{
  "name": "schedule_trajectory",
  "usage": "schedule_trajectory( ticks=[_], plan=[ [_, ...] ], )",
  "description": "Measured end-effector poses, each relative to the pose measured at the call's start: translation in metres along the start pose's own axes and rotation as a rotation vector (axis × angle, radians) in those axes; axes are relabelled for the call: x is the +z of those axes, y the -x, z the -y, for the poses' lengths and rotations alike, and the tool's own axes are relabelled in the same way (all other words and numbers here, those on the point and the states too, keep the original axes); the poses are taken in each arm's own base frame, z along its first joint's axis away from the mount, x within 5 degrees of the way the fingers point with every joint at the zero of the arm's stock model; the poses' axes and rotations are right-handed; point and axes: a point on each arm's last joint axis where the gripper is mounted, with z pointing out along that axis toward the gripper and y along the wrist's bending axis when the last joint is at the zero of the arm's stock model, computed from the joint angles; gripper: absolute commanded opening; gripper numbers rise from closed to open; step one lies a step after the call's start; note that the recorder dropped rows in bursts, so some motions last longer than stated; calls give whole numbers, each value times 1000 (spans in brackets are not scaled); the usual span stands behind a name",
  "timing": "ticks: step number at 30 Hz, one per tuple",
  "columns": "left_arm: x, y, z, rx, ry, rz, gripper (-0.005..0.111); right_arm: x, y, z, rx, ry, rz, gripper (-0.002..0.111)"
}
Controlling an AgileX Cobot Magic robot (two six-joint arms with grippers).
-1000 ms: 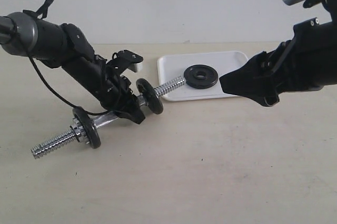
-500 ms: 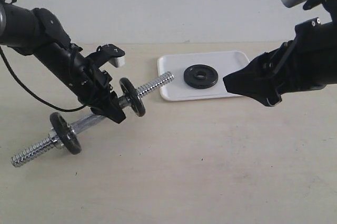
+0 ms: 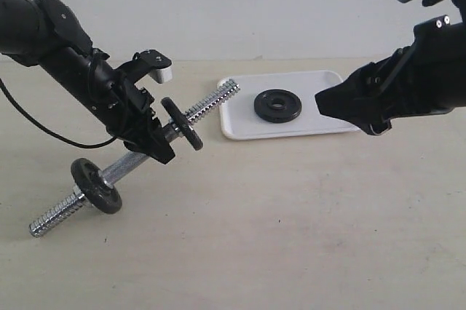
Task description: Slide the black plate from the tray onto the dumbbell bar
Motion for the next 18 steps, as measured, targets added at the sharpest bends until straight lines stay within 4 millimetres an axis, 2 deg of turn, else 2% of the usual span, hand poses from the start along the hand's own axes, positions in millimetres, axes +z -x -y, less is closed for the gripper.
schedule_trajectory(
  ticks=[5, 8, 14, 18],
  plan=[
    [0, 0, 1, 2, -6, -3, 4, 1, 1, 5, -22, -51, 16, 82],
    [0, 0, 1, 2, -6, -3, 4, 9, 0, 11, -12, -91, 15, 82],
    [0, 0, 1, 2, -7, -4, 4, 43, -11, 28, 71, -136, -59, 82],
    [-2, 0, 2, 4, -7, -1, 4, 66, -11, 37, 120, -134, -101, 82]
  ],
)
